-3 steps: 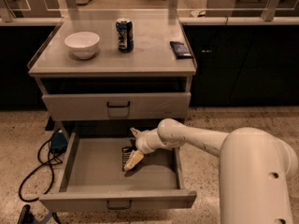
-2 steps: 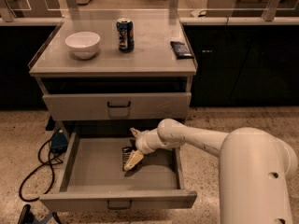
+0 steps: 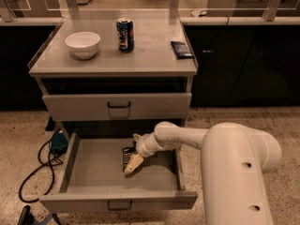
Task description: Pick rxbar chocolate from middle drawer and place on counter
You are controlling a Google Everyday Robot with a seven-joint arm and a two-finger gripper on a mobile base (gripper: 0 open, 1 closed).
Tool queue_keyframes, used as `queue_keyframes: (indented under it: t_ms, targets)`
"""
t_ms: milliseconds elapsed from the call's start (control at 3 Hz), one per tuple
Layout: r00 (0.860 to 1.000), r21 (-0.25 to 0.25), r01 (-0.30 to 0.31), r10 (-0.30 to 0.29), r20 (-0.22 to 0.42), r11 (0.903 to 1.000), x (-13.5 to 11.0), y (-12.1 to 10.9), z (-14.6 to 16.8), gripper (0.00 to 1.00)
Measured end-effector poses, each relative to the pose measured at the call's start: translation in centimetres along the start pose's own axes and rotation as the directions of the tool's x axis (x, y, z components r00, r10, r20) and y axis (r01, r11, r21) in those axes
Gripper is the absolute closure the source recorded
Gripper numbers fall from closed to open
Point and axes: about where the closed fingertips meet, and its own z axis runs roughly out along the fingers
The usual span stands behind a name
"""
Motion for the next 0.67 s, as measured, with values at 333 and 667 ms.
queue_keyframes:
  t_ms: [333, 667]
  targets:
    - [0.999, -0.013, -0.043, 0.043, -0.032, 0.999, 1.6, 0.1, 1.5, 0.0]
    - [0.997, -0.015, -0.075, 0.075, -0.029, 0.9971, 3.0, 0.3, 2.8, 0.0]
